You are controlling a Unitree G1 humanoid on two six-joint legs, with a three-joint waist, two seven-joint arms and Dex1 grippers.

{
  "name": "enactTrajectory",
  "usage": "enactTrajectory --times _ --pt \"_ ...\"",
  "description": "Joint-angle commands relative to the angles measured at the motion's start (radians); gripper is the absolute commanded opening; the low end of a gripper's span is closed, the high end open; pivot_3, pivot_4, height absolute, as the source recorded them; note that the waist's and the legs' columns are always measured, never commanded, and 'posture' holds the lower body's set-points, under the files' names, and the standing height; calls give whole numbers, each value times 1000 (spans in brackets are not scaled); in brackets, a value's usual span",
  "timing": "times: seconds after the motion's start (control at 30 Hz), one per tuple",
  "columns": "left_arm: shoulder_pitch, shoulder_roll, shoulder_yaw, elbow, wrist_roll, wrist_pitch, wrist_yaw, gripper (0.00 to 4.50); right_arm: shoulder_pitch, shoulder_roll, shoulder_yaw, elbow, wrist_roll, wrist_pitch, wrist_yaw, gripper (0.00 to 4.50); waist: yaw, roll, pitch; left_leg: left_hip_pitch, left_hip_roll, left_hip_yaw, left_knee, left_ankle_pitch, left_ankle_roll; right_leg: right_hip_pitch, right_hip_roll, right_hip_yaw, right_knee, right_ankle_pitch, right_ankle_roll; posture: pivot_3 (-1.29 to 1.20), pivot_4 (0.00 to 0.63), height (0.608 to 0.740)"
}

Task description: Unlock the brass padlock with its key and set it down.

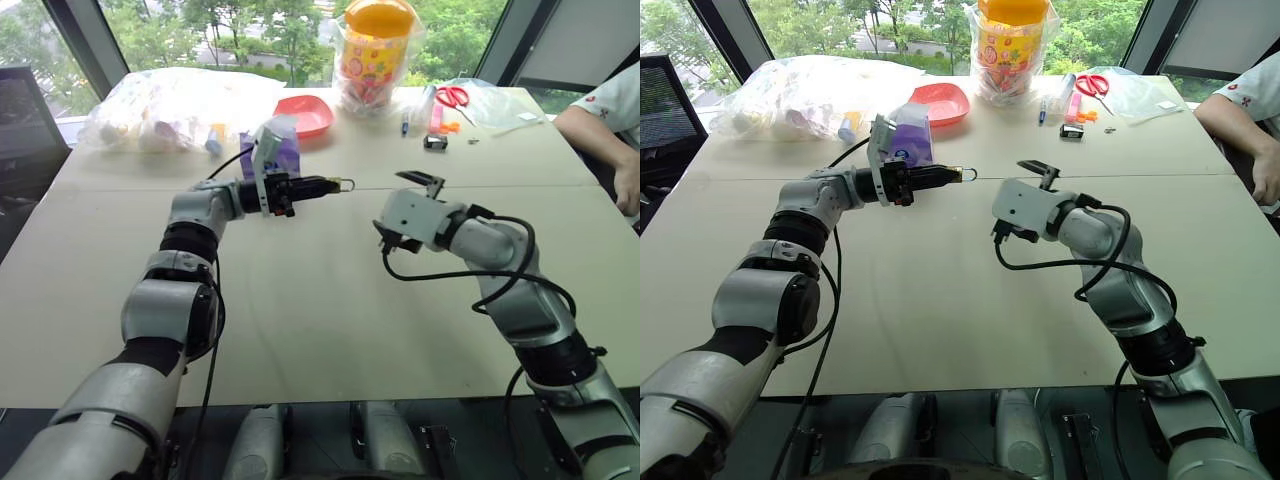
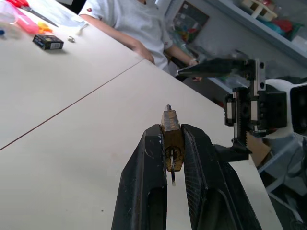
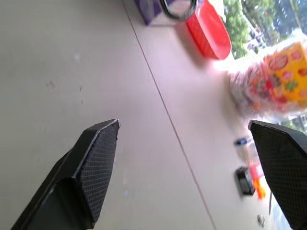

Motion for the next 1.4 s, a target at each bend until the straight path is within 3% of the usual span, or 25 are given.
enactTrajectory --times 0.03,0.1,0.13,0.2,0.77,1.0,1.4 --pt "-16 3 1 -36 -4 -16 -14 0 1 75 -122 -129 104 90 -20 2927 -3 0 0 0 0 0 0 0 0 0 0 0 0 0 0 0 150 740" --pt "-7 -2 -16 -51 7 -42 -35 0 -34 218 -210 -200 229 275 -34 1868 -5 0 0 1 1 0 0 0 0 0 1 0 0 0 0 0 150 740" --pt "-3 -8 -20 -58 10 -66 -42 0 -50 255 -223 -224 272 347 -27 1226 -4 0 0 1 2 0 0 0 0 0 2 0 1 0 0 0 150 740" --pt "-5 -18 -19 -63 5 -81 -52 0 -70 266 -205 -247 303 418 -12 381 -1 0 0 1 3 -1 0 0 0 0 1 0 2 0 0 0 150 740" --pt "17 -8 -53 -207 -15 -30 -145 0 -135 237 -142 -209 441 447 -94 381 -2 0 0 0 2 0 0 0 0 0 -1 0 1 0 0 0 150 740" --pt "55 34 -101 -337 -42 61 -265 0 -117 199 -132 -162 470 428 -94 381 -3 0 0 0 2 0 0 0 0 0 0 0 1 0 0 0 150 740" --pt "23 16 -87 -266 -41 -11 -179 0 -85 164 -130 -221 561 473 -89 381 -1 0 0 0 2 0 0 0 0 0 0 0 1 0 0 0 150 740"
